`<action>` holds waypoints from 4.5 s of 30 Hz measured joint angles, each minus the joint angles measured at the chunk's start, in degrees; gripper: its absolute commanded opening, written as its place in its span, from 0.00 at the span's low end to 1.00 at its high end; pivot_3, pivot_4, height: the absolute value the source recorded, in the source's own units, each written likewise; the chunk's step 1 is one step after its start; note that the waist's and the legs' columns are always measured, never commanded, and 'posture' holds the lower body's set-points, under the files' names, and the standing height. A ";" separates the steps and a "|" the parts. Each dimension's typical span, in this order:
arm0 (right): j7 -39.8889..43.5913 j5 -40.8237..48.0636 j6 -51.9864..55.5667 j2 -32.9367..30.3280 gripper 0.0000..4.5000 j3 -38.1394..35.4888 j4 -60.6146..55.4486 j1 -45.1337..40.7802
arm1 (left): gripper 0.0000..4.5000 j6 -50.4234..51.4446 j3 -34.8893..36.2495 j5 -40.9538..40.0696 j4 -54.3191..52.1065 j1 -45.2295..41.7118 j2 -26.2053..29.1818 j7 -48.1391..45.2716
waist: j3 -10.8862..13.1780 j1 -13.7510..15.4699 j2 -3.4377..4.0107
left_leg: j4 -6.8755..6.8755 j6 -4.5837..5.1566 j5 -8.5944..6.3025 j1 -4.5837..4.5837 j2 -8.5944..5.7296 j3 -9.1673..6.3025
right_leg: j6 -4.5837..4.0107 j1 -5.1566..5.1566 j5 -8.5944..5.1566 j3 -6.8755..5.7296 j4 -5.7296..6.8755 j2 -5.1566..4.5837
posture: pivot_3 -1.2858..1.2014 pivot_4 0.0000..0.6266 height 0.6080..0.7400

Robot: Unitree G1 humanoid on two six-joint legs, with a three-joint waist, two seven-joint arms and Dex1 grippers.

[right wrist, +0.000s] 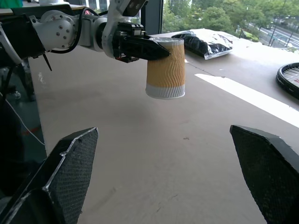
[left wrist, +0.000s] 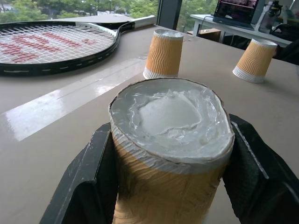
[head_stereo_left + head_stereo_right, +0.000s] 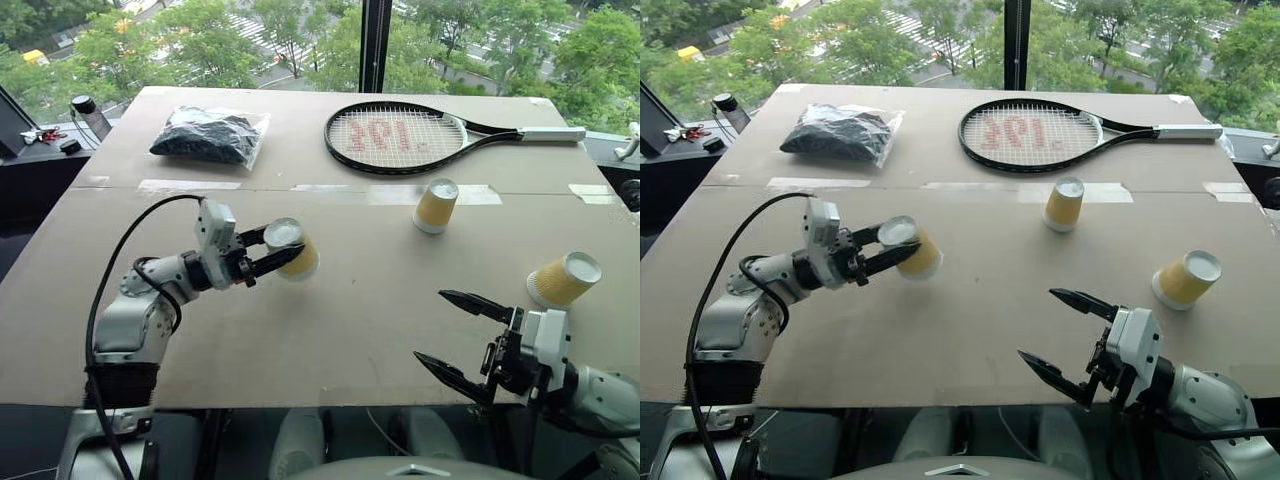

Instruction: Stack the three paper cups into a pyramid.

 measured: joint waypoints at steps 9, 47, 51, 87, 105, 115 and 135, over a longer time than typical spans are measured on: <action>-5.12 -4.51 -4.68 5.43 1.00 -2.92 -0.78 9.63 | 0.54 -0.67 -8.05 6.82 9.97 -10.49 -5.81 -0.39 | 0.03 -0.29 0.04 | -0.03 -0.20 0.07 -0.02 -0.05 -0.02 | 0.02 -0.10 -0.01 0.22 -0.02 0.12 | 0.52 0.24 1.00; -26.85 -10.99 -0.12 14.13 1.00 -19.56 8.16 3.47 | 0.99 13.89 4.91 -7.90 -11.84 5.96 6.40 -8.82 | 0.14 -0.10 0.20 | -0.02 -0.26 0.08 0.00 0.12 -0.06 | -0.02 -0.09 -0.02 0.16 0.00 -0.12 | 0.52 0.24 1.00; -29.86 -10.97 5.91 12.47 1.00 -21.78 8.83 -1.94 | 0.99 16.27 4.82 -12.70 -18.62 6.01 7.18 -10.54 | 0.22 -0.20 0.38 | -0.07 -0.27 0.09 0.02 0.12 -0.07 | -0.03 -0.06 -0.02 0.18 0.02 -0.03 | 0.52 0.24 1.00; -23.59 -4.86 21.80 5.62 0.49 -17.22 12.96 -18.49 | 1.00 9.67 6.02 -15.03 -25.28 17.13 3.96 -3.07 | 0.34 -1.87 0.59 | -0.19 -0.20 0.05 0.11 0.14 0.09 | 0.01 -0.12 0.00 0.37 -0.01 0.07 | 0.52 0.24 1.00; -12.74 -10.83 21.10 8.41 0.49 12.18 24.95 -42.47 | 1.00 5.20 23.16 -18.74 -21.47 36.46 6.77 -8.90 | 0.54 -1.76 0.45 | -0.21 -0.23 0.03 -0.01 0.14 0.10 | -0.02 -0.19 -0.02 0.25 -0.11 -0.10 | 0.52 0.24 1.00; -10.98 -12.95 18.88 10.03 0.49 13.94 27.45 -43.99 | 1.00 4.63 25.07 -19.91 -24.45 39.54 6.17 -7.87 | 0.56 -1.80 0.45 | -0.21 -0.25 0.02 0.00 0.15 0.11 | -0.04 -0.19 -0.02 0.24 -0.10 -0.11 | 0.52 0.24 1.00; -10.10 -19.33 12.45 11.74 0.79 16.37 30.06 -41.66 | 1.00 4.26 26.93 -21.10 -24.24 38.51 6.20 -9.03 | 0.56 -1.95 0.46 | -0.22 -0.27 0.01 0.03 0.16 0.13 | -0.16 -0.19 -0.09 0.25 -0.09 -0.11 | 0.52 0.24 1.00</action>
